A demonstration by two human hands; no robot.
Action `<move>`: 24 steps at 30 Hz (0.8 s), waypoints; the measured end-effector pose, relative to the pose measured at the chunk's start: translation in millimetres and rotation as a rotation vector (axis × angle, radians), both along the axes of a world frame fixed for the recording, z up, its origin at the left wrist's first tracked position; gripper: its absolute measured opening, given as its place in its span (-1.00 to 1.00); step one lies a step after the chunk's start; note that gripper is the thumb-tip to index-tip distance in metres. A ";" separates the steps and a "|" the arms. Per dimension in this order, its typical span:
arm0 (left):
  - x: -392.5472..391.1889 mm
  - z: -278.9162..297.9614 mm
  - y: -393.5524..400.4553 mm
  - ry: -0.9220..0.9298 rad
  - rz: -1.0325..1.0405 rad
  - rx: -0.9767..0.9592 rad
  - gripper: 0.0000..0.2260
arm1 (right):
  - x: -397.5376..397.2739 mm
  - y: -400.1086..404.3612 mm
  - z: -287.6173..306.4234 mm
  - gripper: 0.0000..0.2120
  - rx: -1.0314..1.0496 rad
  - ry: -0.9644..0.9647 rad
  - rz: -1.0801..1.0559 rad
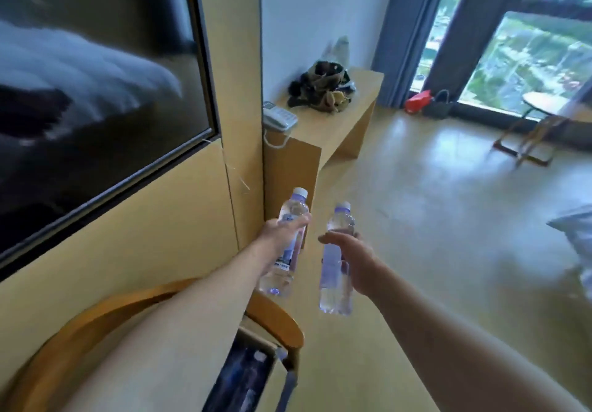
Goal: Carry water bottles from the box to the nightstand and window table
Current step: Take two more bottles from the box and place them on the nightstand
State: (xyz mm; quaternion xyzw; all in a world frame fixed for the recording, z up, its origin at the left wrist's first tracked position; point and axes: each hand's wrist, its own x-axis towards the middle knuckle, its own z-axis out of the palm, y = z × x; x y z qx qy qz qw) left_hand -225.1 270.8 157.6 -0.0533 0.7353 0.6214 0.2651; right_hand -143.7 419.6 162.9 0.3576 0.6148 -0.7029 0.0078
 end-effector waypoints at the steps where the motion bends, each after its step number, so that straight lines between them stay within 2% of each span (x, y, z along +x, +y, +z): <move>1: 1.9 -0.2 23.7 -0.002 -0.054 0.016 -0.67 | 12.9 16.5 1.1 -0.70 0.005 0.006 -0.053; 3: 11.8 1.0 72.7 -0.010 -0.157 0.039 -0.64 | 43.5 50.1 6.4 -0.74 0.002 0.019 -0.149; 5: 31.6 7.2 118.0 -0.030 -0.262 0.047 -0.43 | 76.8 81.4 14.3 -0.81 -0.006 0.039 -0.236; 7: 57.7 16.0 161.8 -0.039 -0.377 0.061 -0.32 | 112.1 111.2 22.5 -0.80 0.034 0.064 -0.352; 10: 105.5 30.8 222.4 0.018 -0.552 0.103 -0.42 | 171.0 151.1 36.8 -0.81 0.088 0.113 -0.537; 15: 205.1 58.5 309.7 0.115 -0.782 0.121 -0.73 | 279.9 214.6 53.0 -0.80 0.121 0.172 -0.756; 24: 422.2 80.2 444.6 0.073 -1.175 0.131 -0.69 | 487.7 321.6 53.7 -0.59 0.172 0.107 -1.040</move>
